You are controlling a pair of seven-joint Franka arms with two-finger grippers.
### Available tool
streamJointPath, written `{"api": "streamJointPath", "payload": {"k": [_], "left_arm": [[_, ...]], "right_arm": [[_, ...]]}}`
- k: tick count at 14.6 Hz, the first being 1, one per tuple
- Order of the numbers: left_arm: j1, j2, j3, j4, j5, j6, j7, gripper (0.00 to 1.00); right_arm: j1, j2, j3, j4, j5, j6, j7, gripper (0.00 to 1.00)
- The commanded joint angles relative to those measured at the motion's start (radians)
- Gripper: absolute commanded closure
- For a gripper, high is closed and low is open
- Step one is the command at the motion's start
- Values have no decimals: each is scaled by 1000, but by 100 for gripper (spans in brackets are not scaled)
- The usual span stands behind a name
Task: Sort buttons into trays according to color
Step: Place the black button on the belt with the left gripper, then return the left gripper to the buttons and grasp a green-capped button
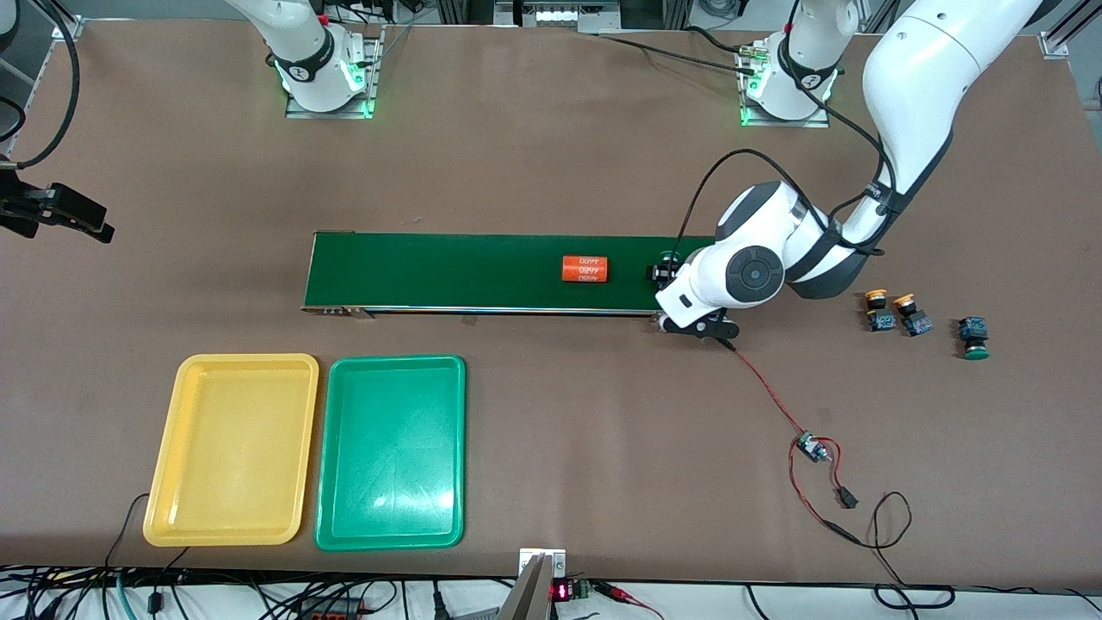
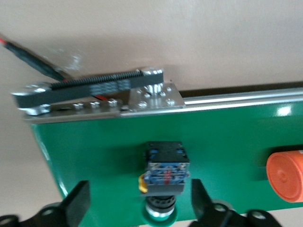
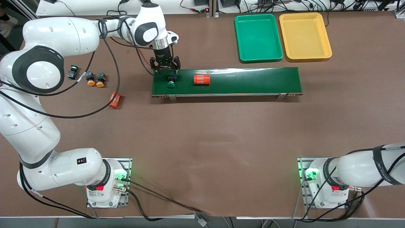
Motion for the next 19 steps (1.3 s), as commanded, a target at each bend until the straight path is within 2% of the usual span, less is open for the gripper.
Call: {"api": "streamJointPath", "payload": {"k": [1,3,5,7,8,11,14,17,19], "left_arm": [[31,-29,-1,151,3,-192,0,0],[51,-21,17,247,7,-260,-3,0],[73,-26,82,282,10,-277,-1,0],[90,-26,151,298,32,-276,2,0],[96,-21,184,298,80,-276,25,0],[113,-4,267,298,202,-265,204,0],[163,25,339,298,227,-259,276,0],[251,77,350,295,306,-228,278,0],[310,107,350,292,340,-141,365,0]], "right_arm": [[-6,-9,8,-9,0,6,6,0],[-6,-9,8,-9,0,4,6,0],[-6,-9,8,-9,0,3,6,0],[-6,-9,8,-9,0,3,6,0],[-6,-9,8,-9,0,1,6,0],[-6,-9,8,-9,0,1,6,0],[-6,-9,6,-9,0,1,6,0],[-6,-9,6,-9,0,-1,6,0],[-9,-9,6,-9,0,-1,6,0]]}}
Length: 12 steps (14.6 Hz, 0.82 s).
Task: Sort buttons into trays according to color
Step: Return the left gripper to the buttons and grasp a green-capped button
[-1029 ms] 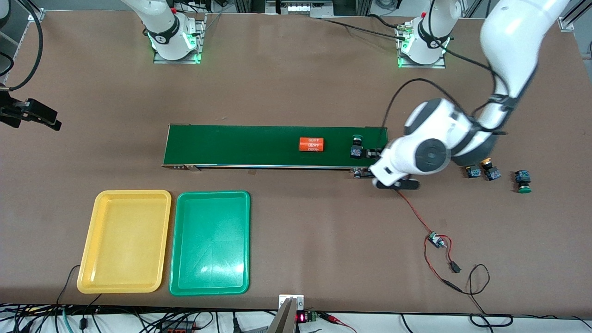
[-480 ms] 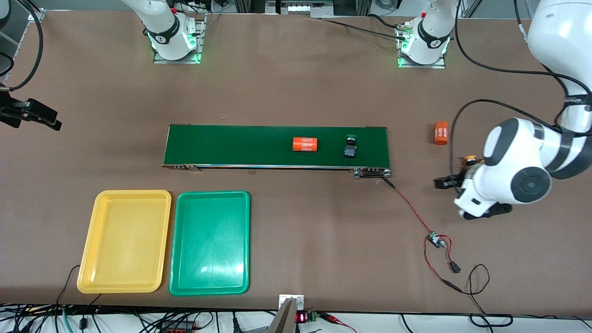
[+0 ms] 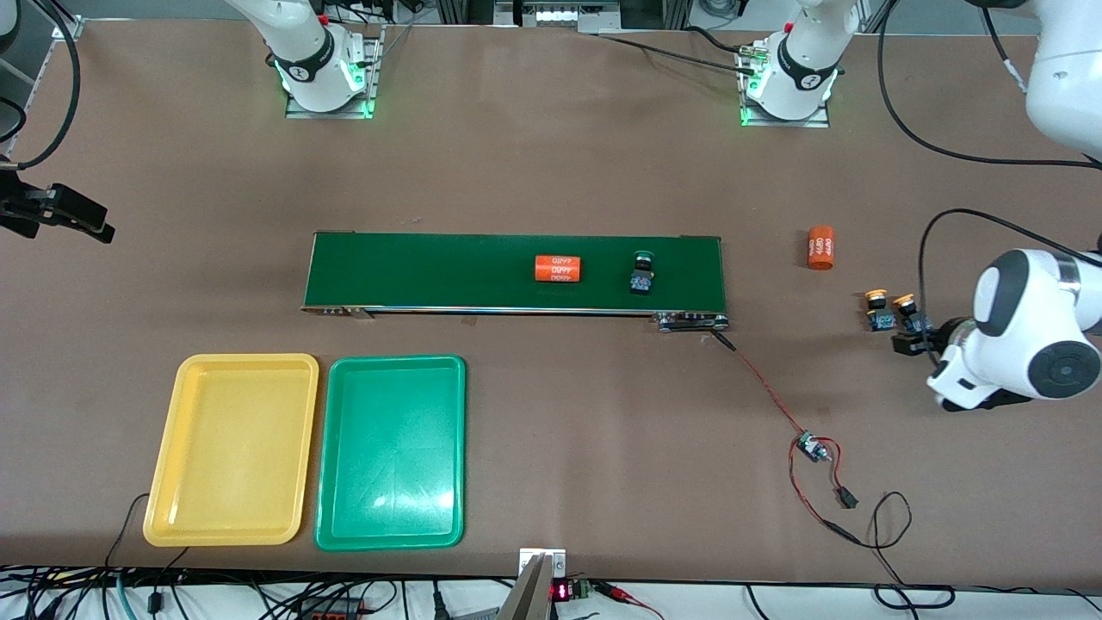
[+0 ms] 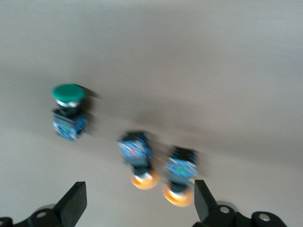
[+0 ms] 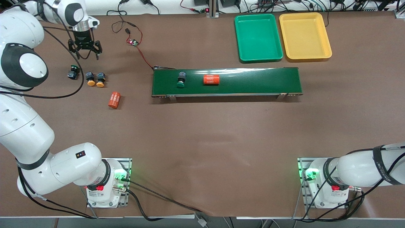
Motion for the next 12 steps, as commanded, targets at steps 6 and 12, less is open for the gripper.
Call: {"api": "streamJointPath", "payload": {"k": [6,12], "left_arm": [[201,103,-1,11,34,149,323,0],[230,143,0,7,39,237,334,46]], "right_arm": [[-9,-10,6,-8,0,0,6,0],[-9,-10,6,-8,0,0,6,0]]}}
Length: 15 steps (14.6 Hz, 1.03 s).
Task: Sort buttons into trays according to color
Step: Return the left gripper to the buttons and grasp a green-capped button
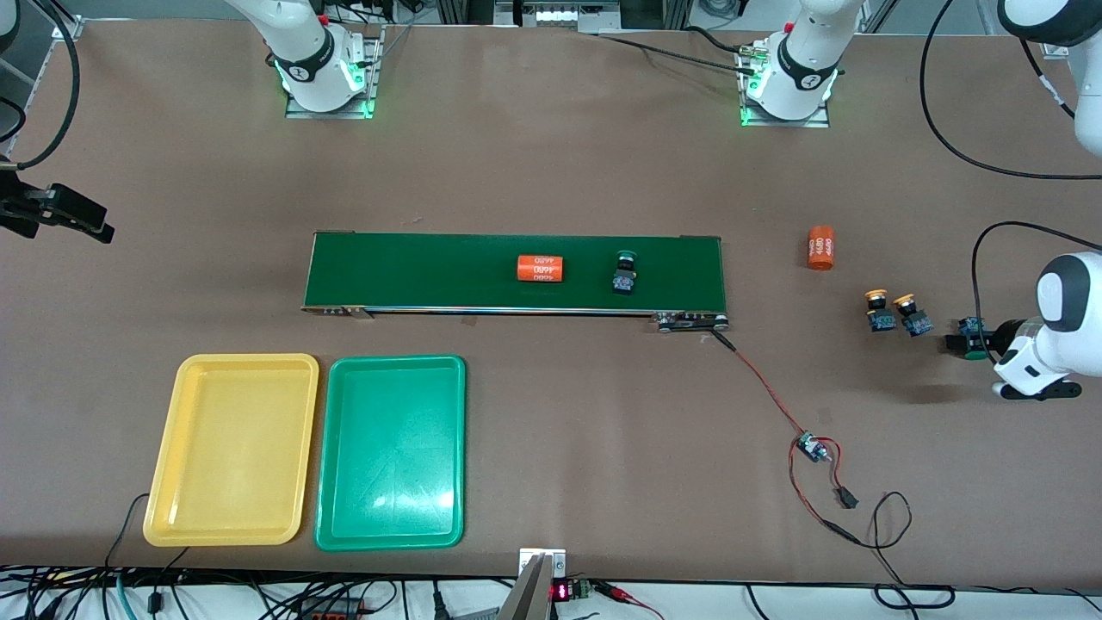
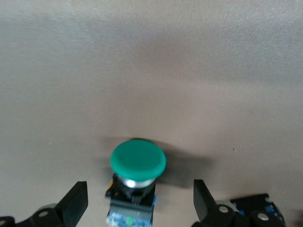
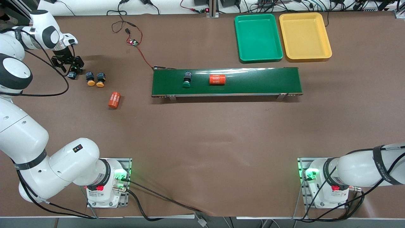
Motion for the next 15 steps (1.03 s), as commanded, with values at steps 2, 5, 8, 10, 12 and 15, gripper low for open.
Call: {"api": "streamJointPath", "payload": {"k": [2,5,8,10,12,15], "left_arm": [[13,-5,-13,14,4,-3,106,79],[13,-16,-21,18,0,-8,112,91],[9,-59,-93,26,-2,-121,100,90],[9,-109,-178,26,-2,-213,59,88],[4,-137,-281,26,0,-290,42,88],[0,-137,-438,23,-11,-400,-66,88]], "right_arm": [[-9,-10,6,-8,0,0,6,0],[-9,-10,6,-8,0,0,6,0],[-9,-10,6,-8,0,0,6,0],[-9,-10,6,-8,0,0,6,0],[-9,-10,6,-8,0,6,6,0],[-9,-9,6,-8,0,9,8,0]]}}
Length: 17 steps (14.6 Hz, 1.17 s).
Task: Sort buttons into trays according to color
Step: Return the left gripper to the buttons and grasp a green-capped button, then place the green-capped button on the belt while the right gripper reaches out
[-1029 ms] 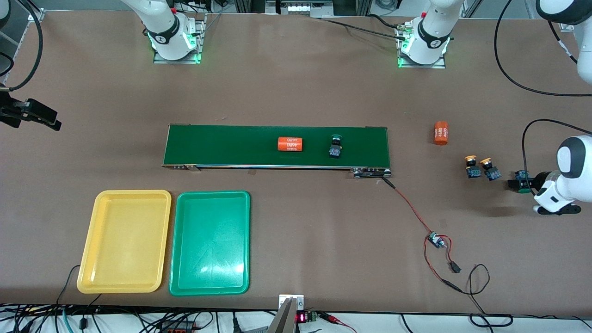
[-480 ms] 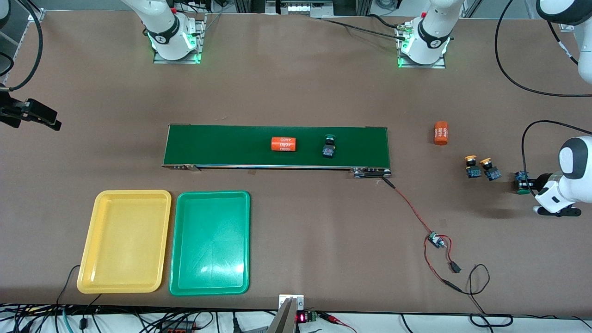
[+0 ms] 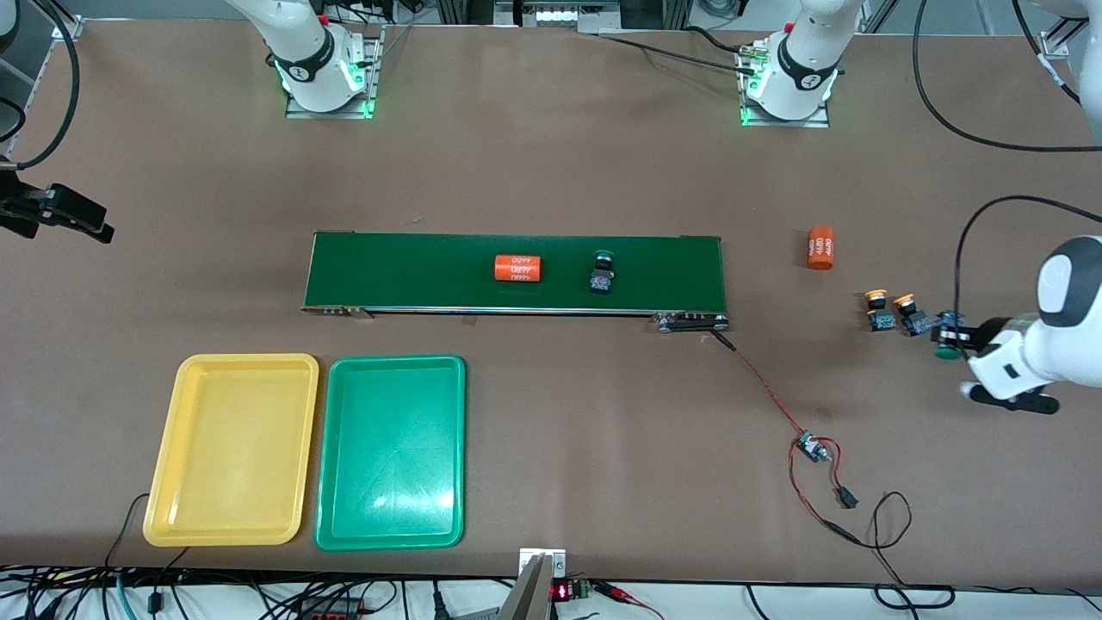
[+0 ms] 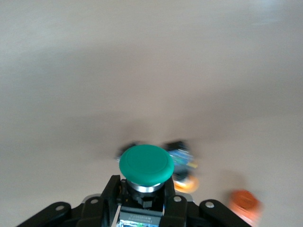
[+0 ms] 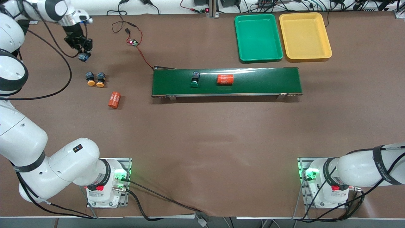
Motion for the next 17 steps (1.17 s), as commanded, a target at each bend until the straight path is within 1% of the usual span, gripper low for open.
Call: {"api": "streamJointPath", "payload": {"k": [1,2,4,5,7,9,10,12,14,17], "left_arm": [[-3,-8,-138,-28,-24,-104,-162,87],[-34,-4,-178,-30,-35,-129,-245,87],[-150,-1,-188,-31,-93,-133,-437,87],[-205,10,-188,-31,-117,-127,-498,87],[-299,30,-188,-31,-142,-95,-566,86],[-361,48,-185,-36,-168,-37,-614,86],[-384,70,-183,-42,-184,-16,-650,85],[-430,87,-182,-77,-185,82,-761,84],[-462,104,-170,-112,-185,159,-822,83],[-462,108,-170,-170,-187,163,-833,80]], "right_arm": [[-13,-9,6,-8,1,10,9,0],[-14,-9,6,-8,1,10,9,0],[-14,-9,6,-8,16,8,11,0],[-16,-9,6,-8,35,7,11,0],[-25,-7,6,-8,39,10,9,0],[-27,-7,6,-8,36,-1,3,0],[-28,-7,5,-8,29,-3,-6,0],[-27,-7,6,-5,17,3,-9,0],[-17,-7,9,-4,-37,7,-9,0],[-14,-15,12,-4,-36,-15,-4,0]]}}
